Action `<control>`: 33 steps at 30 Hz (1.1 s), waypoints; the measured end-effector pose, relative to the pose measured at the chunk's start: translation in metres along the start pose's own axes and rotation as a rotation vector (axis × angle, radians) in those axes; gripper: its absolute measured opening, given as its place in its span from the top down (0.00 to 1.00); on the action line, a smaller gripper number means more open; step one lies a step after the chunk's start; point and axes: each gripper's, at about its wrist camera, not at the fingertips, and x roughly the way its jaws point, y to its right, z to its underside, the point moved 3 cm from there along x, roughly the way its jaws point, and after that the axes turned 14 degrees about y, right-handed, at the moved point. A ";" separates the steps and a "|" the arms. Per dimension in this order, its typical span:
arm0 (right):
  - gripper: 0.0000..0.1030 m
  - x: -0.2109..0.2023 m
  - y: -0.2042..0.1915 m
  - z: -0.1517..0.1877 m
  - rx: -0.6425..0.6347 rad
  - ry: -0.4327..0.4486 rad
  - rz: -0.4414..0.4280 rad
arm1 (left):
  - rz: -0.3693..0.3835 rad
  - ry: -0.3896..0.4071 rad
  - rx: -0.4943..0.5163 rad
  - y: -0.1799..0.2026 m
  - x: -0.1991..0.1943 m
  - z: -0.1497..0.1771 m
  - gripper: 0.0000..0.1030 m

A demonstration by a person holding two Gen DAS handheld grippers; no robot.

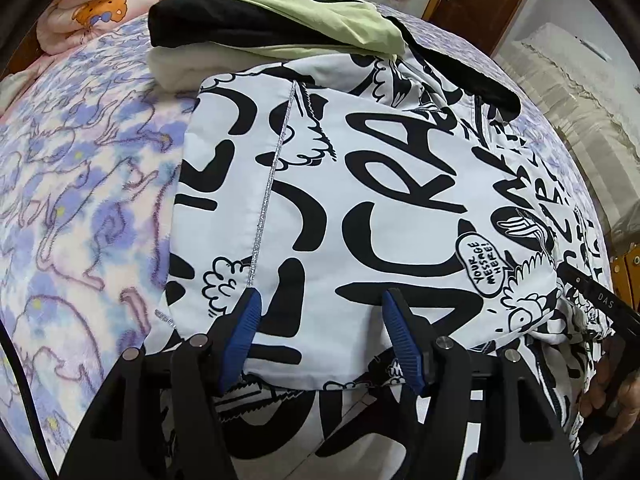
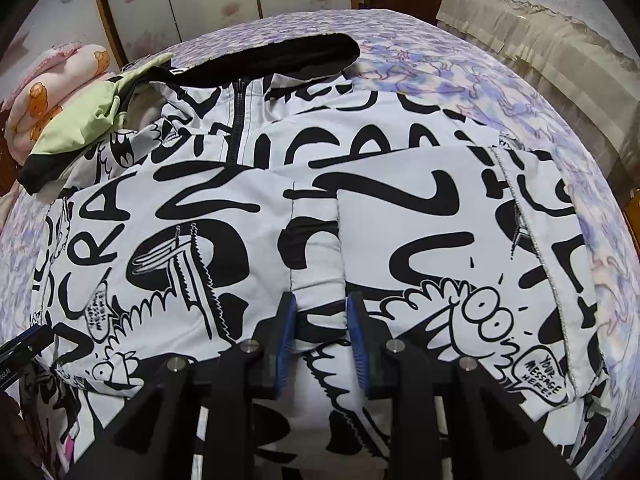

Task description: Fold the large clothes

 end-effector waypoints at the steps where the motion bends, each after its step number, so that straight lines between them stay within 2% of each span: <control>1: 0.74 -0.003 0.000 -0.001 0.001 0.003 0.001 | -0.002 0.000 -0.002 0.000 -0.003 -0.001 0.40; 3: 0.74 -0.010 -0.001 -0.004 0.006 0.012 0.000 | -0.009 0.000 -0.005 0.000 -0.010 -0.002 0.39; 7: 0.74 -0.024 -0.004 -0.012 0.027 0.017 -0.025 | -0.040 0.025 0.006 0.000 -0.027 -0.005 0.30; 13: 0.74 -0.053 -0.014 -0.017 0.020 0.028 -0.049 | -0.081 0.049 0.022 -0.004 -0.058 -0.008 0.30; 20: 0.74 -0.089 -0.014 -0.014 0.002 0.044 -0.060 | -0.077 0.072 0.020 -0.005 -0.089 -0.007 0.29; 22: 0.66 -0.098 -0.012 -0.012 0.007 0.047 -0.060 | -0.071 0.075 0.018 -0.004 -0.098 -0.005 0.27; 24: 0.63 -0.108 -0.008 -0.011 0.012 0.060 -0.053 | -0.070 0.082 0.023 -0.003 -0.106 -0.005 0.26; 33: 0.63 -0.154 0.007 0.000 0.027 0.098 -0.062 | -0.061 0.123 0.042 -0.001 -0.152 0.003 0.24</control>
